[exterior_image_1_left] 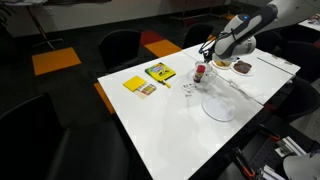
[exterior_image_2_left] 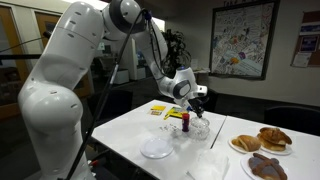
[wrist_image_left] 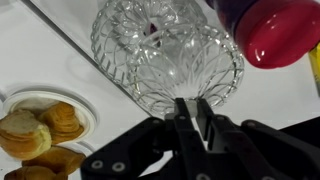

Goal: Pick up the glass lid and put it on the glass bowl

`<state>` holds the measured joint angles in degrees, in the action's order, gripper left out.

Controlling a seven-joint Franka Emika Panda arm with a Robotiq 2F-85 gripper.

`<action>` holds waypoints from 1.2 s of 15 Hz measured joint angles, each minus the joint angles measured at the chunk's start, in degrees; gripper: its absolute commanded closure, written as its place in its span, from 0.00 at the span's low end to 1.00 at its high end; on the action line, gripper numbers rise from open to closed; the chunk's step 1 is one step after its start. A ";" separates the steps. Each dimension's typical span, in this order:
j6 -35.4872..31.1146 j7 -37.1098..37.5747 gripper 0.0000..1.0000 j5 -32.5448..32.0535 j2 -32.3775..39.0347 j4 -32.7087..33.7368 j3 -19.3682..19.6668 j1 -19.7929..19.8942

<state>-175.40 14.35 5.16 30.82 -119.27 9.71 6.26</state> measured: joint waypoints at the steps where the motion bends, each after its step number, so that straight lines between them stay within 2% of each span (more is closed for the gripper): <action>1: 0.00 0.00 0.96 0.00 0.05 0.06 -0.15 -0.01; 8: -0.11 0.00 0.96 0.00 -0.02 -0.43 -0.54 -0.41; 18: -2.73 0.29 0.96 1.15 -2.35 -6.65 0.56 -0.44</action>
<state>-178.12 14.64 6.32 28.47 -125.93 10.27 5.82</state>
